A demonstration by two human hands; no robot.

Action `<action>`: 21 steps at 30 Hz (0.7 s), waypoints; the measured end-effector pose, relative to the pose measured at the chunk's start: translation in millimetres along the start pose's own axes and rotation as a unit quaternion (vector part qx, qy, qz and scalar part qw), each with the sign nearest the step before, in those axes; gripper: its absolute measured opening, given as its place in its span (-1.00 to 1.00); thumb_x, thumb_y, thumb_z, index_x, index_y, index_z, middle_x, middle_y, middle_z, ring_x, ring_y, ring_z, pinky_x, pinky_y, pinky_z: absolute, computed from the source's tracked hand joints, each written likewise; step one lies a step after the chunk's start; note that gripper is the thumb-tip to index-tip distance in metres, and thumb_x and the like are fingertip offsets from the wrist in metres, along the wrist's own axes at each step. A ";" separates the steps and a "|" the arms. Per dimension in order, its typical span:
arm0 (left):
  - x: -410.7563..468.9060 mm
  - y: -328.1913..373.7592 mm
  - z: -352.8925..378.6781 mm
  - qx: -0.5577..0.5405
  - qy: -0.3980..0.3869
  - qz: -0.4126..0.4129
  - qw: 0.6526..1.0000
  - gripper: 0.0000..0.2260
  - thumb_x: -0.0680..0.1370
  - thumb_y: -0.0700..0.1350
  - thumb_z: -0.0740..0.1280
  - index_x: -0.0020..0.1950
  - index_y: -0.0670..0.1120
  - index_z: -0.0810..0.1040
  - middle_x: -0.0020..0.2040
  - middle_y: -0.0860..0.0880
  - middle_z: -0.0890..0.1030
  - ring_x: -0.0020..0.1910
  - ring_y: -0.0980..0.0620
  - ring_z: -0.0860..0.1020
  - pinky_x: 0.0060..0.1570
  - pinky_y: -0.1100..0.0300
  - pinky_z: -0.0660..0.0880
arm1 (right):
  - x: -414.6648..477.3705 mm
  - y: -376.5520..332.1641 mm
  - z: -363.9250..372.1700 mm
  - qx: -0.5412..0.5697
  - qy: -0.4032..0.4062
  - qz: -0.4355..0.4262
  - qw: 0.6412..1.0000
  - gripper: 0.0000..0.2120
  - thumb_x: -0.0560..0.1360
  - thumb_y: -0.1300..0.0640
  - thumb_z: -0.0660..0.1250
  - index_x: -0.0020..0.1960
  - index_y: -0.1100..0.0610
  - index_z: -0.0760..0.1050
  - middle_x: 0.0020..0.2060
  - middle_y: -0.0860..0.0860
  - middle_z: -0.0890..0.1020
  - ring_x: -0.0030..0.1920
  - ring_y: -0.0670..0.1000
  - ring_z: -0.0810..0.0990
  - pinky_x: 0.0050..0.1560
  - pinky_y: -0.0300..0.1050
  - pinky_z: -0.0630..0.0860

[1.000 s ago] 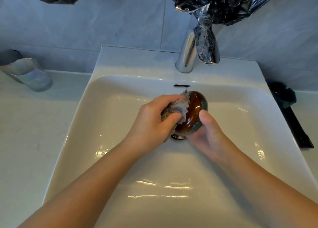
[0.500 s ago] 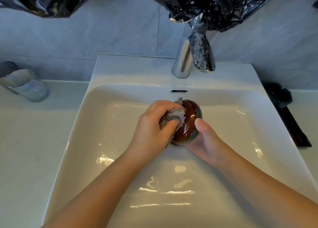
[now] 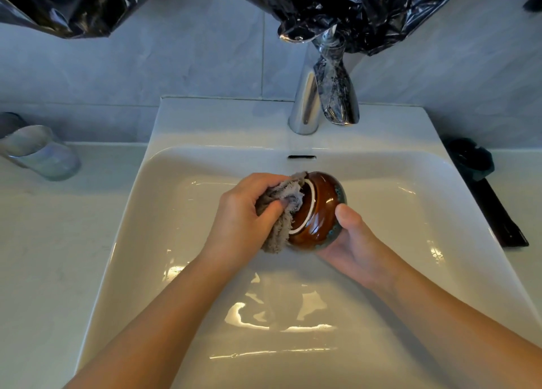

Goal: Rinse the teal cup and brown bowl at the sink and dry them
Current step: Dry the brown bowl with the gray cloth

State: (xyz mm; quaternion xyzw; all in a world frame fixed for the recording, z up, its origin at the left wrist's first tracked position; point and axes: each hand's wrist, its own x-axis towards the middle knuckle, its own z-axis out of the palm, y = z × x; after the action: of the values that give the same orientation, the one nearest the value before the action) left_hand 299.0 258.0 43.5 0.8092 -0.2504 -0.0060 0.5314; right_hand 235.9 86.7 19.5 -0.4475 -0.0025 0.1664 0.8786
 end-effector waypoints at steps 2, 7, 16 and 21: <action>-0.8 0.1 -1.7 0.019 -0.024 0.014 0.999 -0.77 0.48 -0.24 0.39 0.11 -0.05 0.62 0.02 0.07 0.63 0.01 0.15 0.58 0.04 0.12 0.54 | 0.2 -2.7 1.6 0.024 0.009 -0.019 0.999 -0.12 0.39 -0.16 0.48 0.47 0.33 0.24 0.36 0.32 0.41 0.36 0.23 0.41 0.34 0.14 0.41; -8.1 9.6 1.2 0.023 -0.052 0.079 0.995 -0.74 0.45 -0.28 0.36 0.12 -0.11 0.63 0.05 0.03 0.63 0.05 0.16 0.57 0.10 0.20 0.52 | 1.2 -4.3 -1.2 -0.005 0.036 -0.008 0.999 -0.06 0.38 -0.19 0.48 0.47 0.38 0.19 0.32 0.36 0.40 0.34 0.28 0.38 0.35 0.22 0.33; -1.6 8.9 -4.5 0.115 0.043 0.114 0.986 -0.73 0.43 -0.35 0.30 0.10 -0.18 0.60 0.06 -0.05 0.61 0.06 0.03 0.55 0.12 0.21 0.48 | 4.7 -1.2 10.8 -0.014 0.013 0.013 1.000 0.00 0.30 -0.18 0.54 0.49 0.32 0.18 0.32 0.34 0.38 0.31 0.24 0.37 0.28 0.22 0.31; -5.6 8.8 -26.2 0.168 0.033 0.063 0.983 -0.73 0.42 -0.36 0.37 0.09 -0.16 0.60 0.03 -0.06 0.61 0.00 0.05 0.53 0.06 0.41 0.37 | -7.2 -22.8 21.8 0.105 0.041 -0.010 0.994 -0.10 0.17 -0.12 0.64 0.37 0.22 0.37 0.19 0.24 0.52 0.25 0.26 0.44 0.24 0.15 0.48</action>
State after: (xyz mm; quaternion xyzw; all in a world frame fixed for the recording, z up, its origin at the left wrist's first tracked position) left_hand 297.7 280.0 61.1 0.8695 -0.2808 0.0965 0.3948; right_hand 232.4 89.3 51.6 -0.3590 0.0464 0.1387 0.9218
